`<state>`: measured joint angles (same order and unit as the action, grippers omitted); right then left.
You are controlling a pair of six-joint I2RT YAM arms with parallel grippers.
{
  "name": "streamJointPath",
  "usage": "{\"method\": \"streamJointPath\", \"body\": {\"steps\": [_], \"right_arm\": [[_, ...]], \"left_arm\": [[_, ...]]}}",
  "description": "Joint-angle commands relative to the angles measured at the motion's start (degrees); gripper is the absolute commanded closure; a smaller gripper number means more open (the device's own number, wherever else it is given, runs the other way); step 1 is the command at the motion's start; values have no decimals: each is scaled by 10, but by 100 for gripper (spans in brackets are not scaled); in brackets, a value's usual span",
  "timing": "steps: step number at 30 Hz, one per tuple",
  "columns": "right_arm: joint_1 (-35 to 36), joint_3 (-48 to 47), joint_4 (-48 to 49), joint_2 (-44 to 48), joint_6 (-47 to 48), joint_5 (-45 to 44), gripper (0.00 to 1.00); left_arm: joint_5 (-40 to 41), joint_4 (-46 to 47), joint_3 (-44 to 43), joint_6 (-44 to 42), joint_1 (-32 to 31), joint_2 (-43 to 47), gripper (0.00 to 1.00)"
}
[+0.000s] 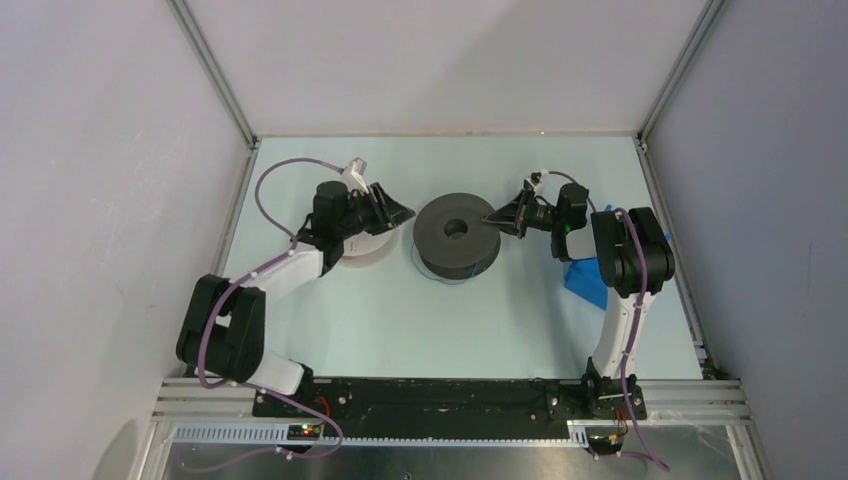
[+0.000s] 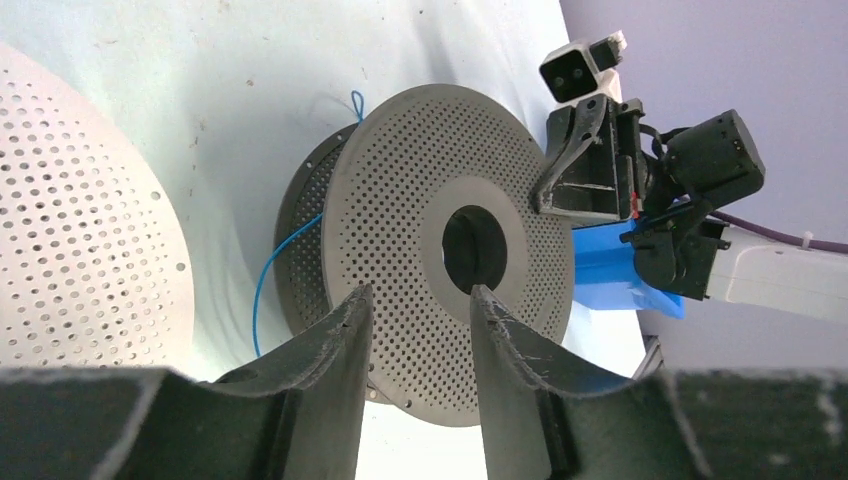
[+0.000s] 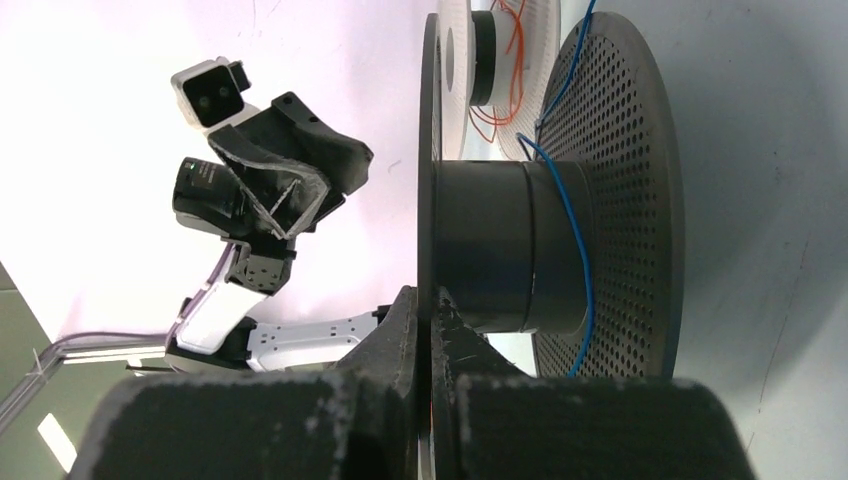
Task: Wrap the cables
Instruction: Wrap the cable around the cable reel.
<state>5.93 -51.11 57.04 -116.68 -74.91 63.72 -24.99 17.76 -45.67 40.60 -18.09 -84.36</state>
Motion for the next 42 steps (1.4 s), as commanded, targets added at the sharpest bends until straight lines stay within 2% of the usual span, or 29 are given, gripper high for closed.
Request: {"method": "streamJointPath", "body": {"steps": [1,12,22,24,28,31,32,37,42], "right_arm": [[2,-5,45,20,-20,6,100],[3,-5,61,19,-32,10,100],[5,-5,61,18,-31,2,100],[5,-4,59,19,-31,1,100],[6,-4,36,23,-16,-3,97],[5,-4,10,30,2,-10,88],[4,-4,-10,38,16,-13,85],[-7,-4,-135,95,107,-49,71],[-19,-11,-261,144,199,-82,63]], "left_arm": [[15,20,18,12,-18,26,55],[35,24,54,19,-49,2,48],[17,102,56,89,-70,-56,50],[17,118,62,106,-71,-58,55],[17,149,68,145,-71,-53,74],[21,155,65,163,-71,-43,96],[25,155,64,171,-71,-42,99],[34,156,56,213,-71,-31,100],[44,154,44,244,-71,-28,100]]}}
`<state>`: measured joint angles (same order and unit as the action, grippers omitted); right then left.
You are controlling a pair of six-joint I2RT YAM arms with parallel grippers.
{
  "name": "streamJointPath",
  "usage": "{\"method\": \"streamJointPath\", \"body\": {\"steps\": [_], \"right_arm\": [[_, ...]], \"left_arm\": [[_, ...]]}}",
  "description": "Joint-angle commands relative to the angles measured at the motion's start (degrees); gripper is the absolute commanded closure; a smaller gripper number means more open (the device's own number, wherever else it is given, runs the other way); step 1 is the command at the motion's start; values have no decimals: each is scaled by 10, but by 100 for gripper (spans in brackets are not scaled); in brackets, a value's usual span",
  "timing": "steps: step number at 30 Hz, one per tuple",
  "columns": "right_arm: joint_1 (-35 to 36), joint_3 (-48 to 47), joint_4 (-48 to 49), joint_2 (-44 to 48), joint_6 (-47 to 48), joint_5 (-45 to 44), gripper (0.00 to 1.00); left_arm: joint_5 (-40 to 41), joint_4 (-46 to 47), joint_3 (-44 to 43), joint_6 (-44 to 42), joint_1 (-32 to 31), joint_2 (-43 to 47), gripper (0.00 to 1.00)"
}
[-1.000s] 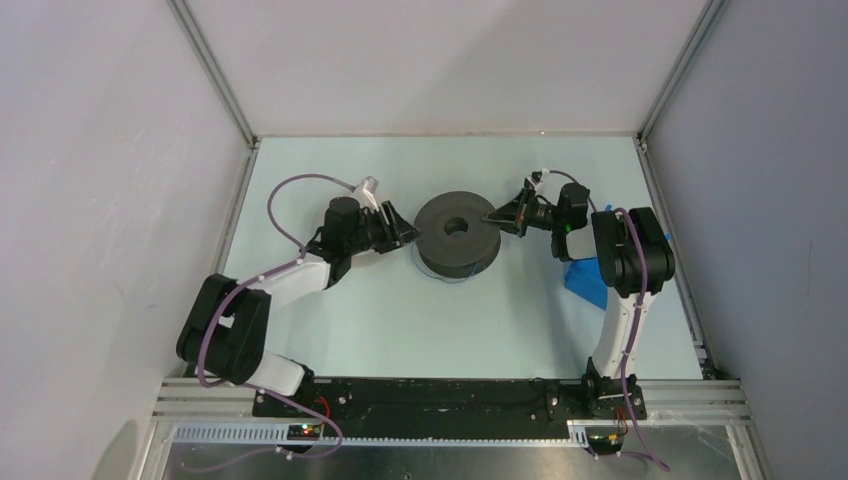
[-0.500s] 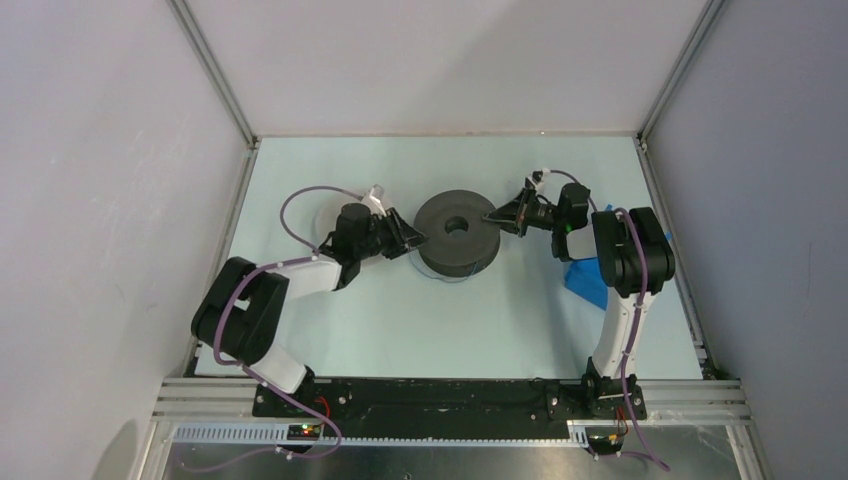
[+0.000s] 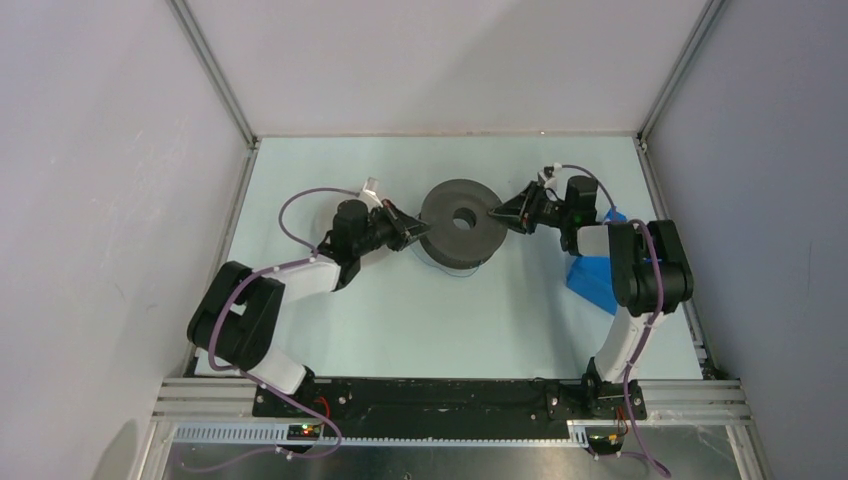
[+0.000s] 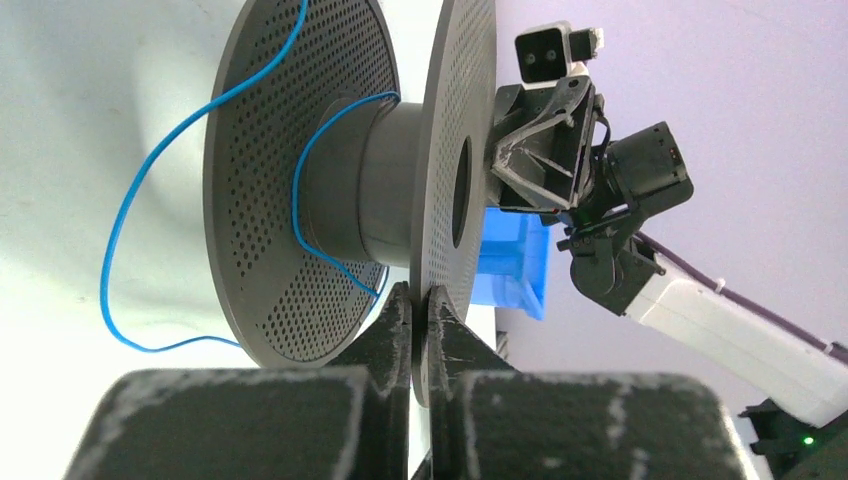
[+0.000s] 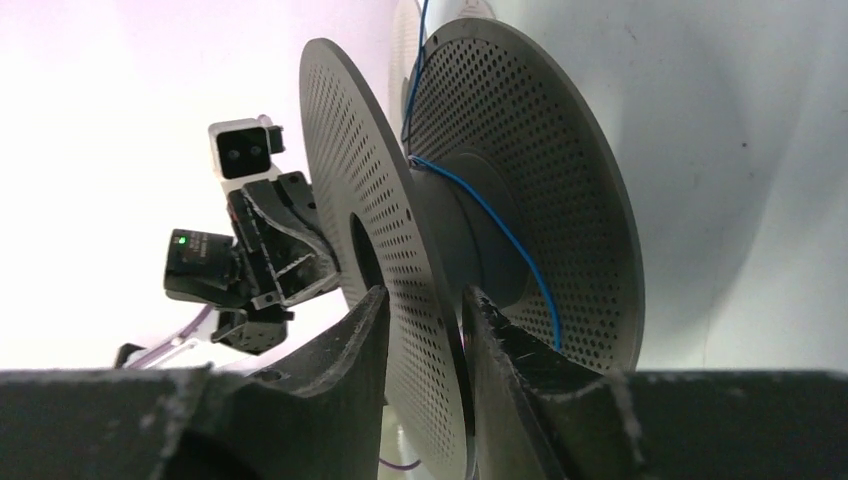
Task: Wrap the cables
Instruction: Wrap the cable around the cable reel.
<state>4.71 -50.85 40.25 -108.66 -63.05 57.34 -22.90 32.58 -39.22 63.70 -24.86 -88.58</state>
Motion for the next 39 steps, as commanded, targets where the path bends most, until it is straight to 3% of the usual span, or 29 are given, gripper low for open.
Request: {"method": "streamJointPath", "body": {"steps": [1,9,21,25,29,32,37,39], "right_arm": [[-9,-16,-104,75,98,-20,62],[-21,-60,-287,133,214,-74,53],[-32,-82,-429,202,345,-188,50],[12,-81,-446,271,449,-221,50],[121,-34,-402,360,640,-281,51],[197,62,-290,415,785,-301,52],[307,146,-181,438,894,-338,52],[326,163,-148,421,897,-375,51]], "left_arm": [[27,5,-21,17,-3,13,100],[39,-3,-28,63,-3,8,100],[61,-27,-34,104,-4,28,100],[69,-36,-39,109,-3,29,100],[77,-42,-48,111,-3,25,100],[76,-43,-54,116,-3,19,100],[69,-43,-67,122,-3,9,100],[68,-44,-71,121,-3,9,100]]}}
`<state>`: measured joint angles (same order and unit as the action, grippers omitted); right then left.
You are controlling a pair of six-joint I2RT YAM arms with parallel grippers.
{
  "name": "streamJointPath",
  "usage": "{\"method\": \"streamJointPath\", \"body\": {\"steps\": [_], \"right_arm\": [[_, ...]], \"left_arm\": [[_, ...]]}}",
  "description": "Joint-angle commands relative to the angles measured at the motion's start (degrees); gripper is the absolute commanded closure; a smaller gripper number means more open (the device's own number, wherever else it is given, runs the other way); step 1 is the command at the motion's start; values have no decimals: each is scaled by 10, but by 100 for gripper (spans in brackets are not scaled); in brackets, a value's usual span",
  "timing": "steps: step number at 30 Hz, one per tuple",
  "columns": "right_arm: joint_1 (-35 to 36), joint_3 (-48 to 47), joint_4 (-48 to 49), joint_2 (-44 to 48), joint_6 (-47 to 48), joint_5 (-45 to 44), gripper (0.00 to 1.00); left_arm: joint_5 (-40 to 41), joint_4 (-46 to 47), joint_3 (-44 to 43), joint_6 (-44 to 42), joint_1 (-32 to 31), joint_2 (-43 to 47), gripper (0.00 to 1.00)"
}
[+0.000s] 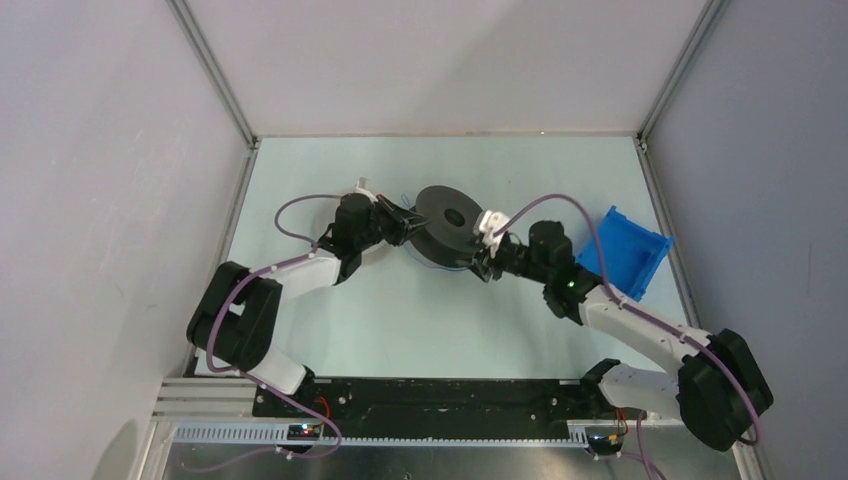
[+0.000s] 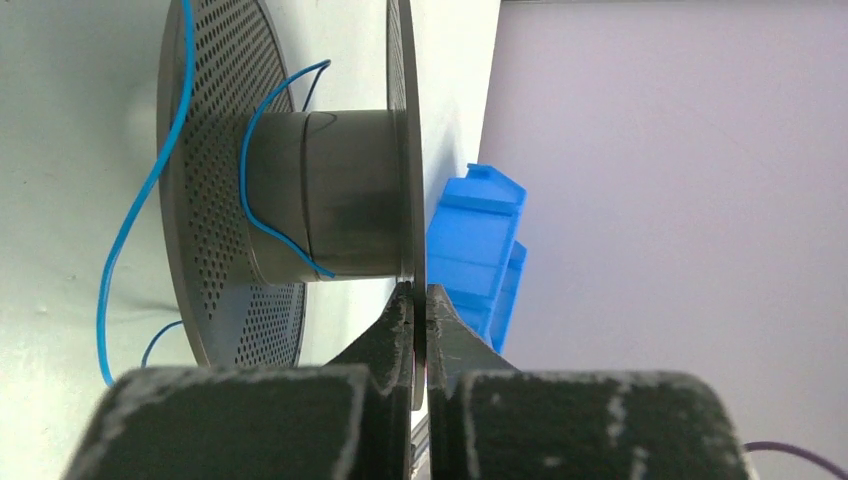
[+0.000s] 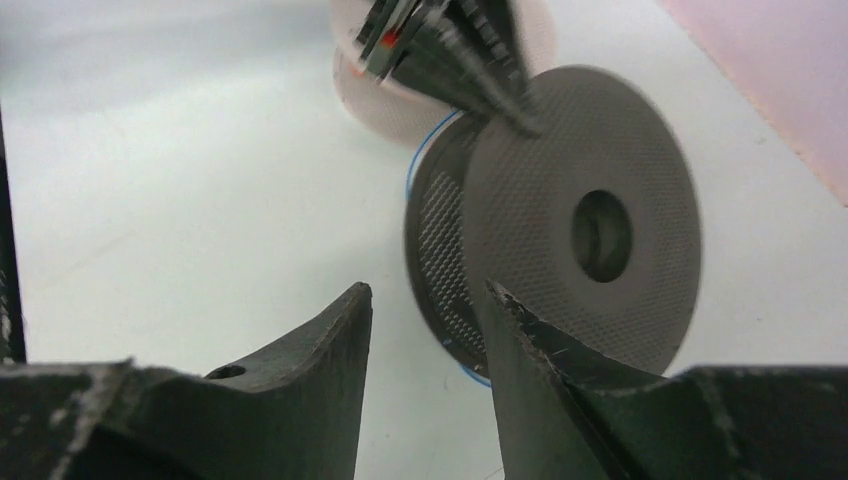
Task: Wrap the cables
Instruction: Wrap the cable around the cable reel.
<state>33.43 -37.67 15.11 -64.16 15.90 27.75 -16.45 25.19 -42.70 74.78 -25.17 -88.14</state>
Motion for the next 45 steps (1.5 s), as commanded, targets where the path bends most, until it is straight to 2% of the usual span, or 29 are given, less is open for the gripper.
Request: {"method": "streamJointPath", "body": {"steps": [1,5,7,15,16,23,28,31,33,37,41,45], "right_arm": [[45,33,112,-33,99,-101,50],[28,34,133,-25,38,-97,48],[-2,32,134,-12,4,-63,47],[-131,-69,-5,-40,-151,53,43],[-151,-73,-9,-50,-159,88,43],[-194,-119,-11,-80,-162,167,36],[-211,-169,-34,-116,-161,237,33],[-212,-190,-46,-118,-165,237,35],[-210,-194,-38,-114,-166,229,35],[-209,-199,-23,-118,-139,242,35],[-201,-216,-22,-142,-147,235,35],[-176,-249,-91,-170,-173,176,37]], "left_arm": [[0,30,-39,4,0,4,100],[-26,30,-50,-48,0,0,100],[-37,31,-45,-85,0,3,100],[-131,30,-28,-252,-1,15,100],[-134,30,-24,-274,-1,22,100],[-152,-2,-1,-391,-3,51,100],[-151,-84,-10,-554,-19,104,100],[-117,-170,-22,-657,-39,132,99],[-106,-208,-32,-695,-52,143,99],[-127,-244,-44,-741,-68,149,100],[-115,-280,-47,-802,-91,167,100],[-99,-296,-51,-820,-100,177,100]]}}
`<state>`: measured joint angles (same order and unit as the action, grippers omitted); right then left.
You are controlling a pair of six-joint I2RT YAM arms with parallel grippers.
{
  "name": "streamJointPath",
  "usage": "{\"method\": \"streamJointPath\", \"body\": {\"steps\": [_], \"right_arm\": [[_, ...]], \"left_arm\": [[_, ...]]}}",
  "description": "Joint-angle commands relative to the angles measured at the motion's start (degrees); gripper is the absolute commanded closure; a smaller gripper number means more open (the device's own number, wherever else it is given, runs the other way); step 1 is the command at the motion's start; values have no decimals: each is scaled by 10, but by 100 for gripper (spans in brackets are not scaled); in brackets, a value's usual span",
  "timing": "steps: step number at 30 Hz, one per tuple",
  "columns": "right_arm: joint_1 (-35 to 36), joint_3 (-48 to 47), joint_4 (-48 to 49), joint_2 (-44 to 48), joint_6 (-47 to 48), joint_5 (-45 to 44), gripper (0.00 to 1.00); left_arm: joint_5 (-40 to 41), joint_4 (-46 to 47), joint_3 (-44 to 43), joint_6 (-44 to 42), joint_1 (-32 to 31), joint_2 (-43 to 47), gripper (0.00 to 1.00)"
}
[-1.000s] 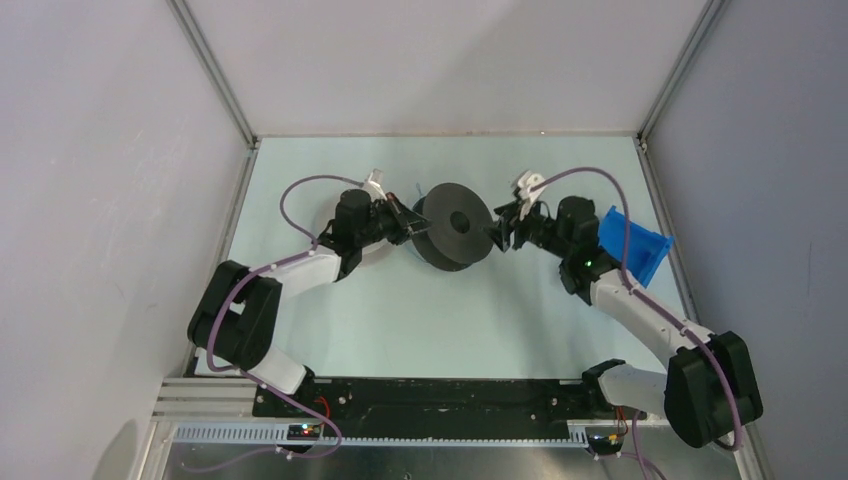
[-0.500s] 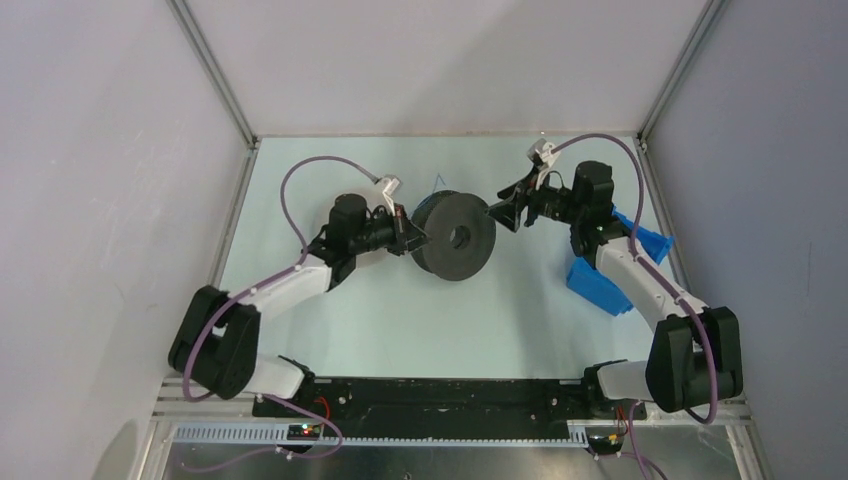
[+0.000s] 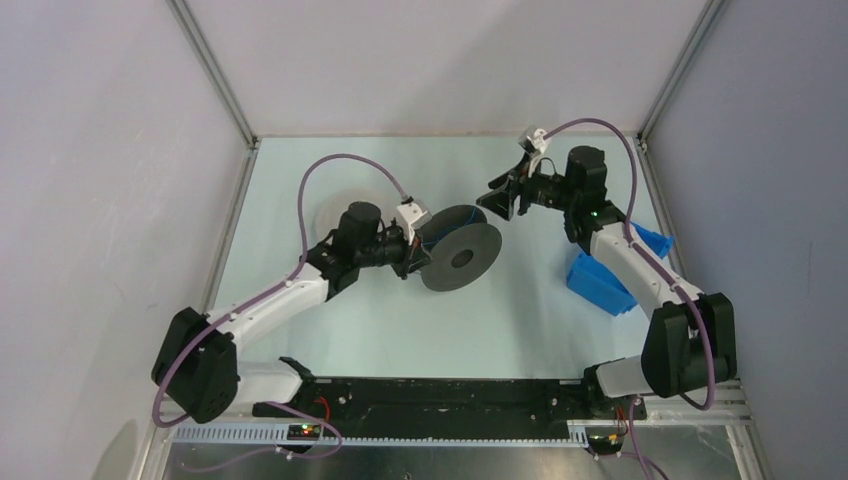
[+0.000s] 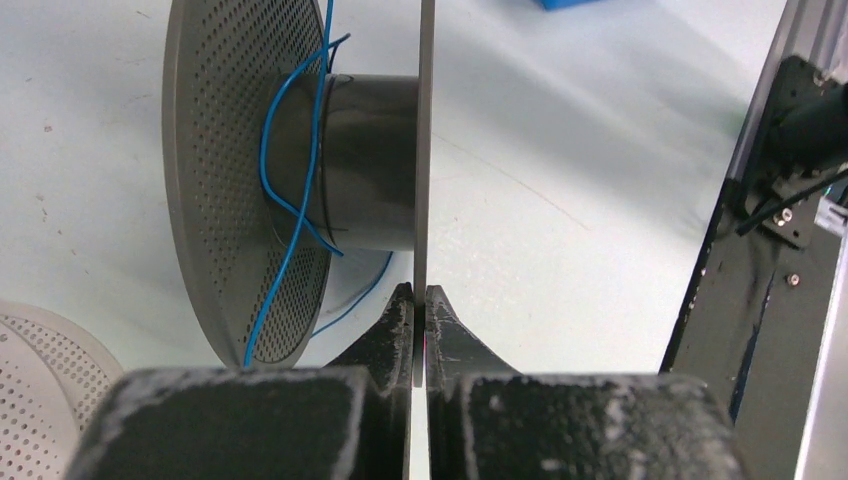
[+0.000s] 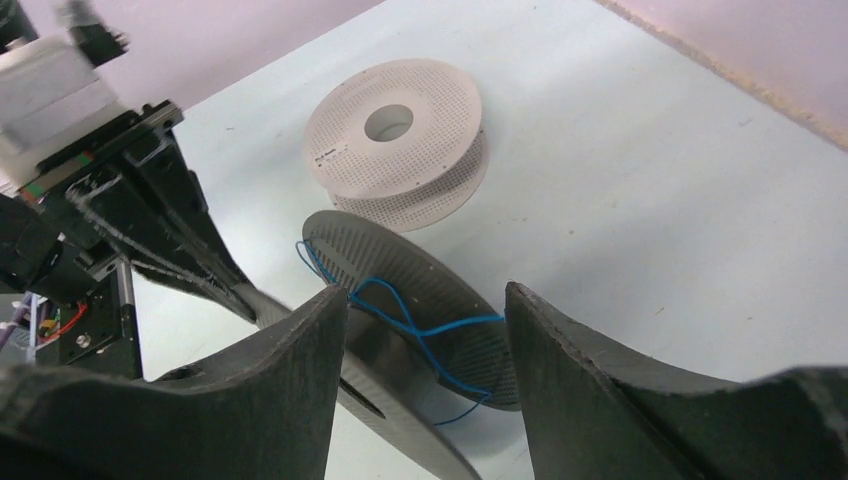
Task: Wrap the cables
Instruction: Wrap the cable around the cable reel.
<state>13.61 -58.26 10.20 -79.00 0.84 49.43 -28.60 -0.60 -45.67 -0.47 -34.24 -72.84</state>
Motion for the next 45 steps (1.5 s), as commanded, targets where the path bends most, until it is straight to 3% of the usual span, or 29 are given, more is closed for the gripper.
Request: {"method": "streamJointPath", "body": {"steps": [1,10,16,24,30,34,37,39,45], "right_arm": [[26,-44,-52,-26,-39,-45,38],[33,-50,-143,-51,-204,-115,46],[53,-20,-176,-9,-180,-99,45],[51,-15,-217,79,72,9,37],[75,-15,-209,58,230,64,36],[95,-15,-226,47,305,44,36],[77,-16,-141,44,187,-22,37],[58,-24,-96,45,27,-60,41],[23,-24,-131,27,-110,-131,43]], "left_arm": [[26,-44,-22,-73,-15,26,100],[86,-56,-11,-119,-49,49,100],[105,-56,-6,-106,-70,52,100],[105,-50,-33,-39,-71,25,100],[110,-51,-40,-30,-72,12,95],[91,-50,-44,-24,-73,7,95],[87,-49,-36,-43,-74,7,100],[94,-50,-27,-59,-75,11,100],[125,-54,-18,-91,-81,14,100]]}}
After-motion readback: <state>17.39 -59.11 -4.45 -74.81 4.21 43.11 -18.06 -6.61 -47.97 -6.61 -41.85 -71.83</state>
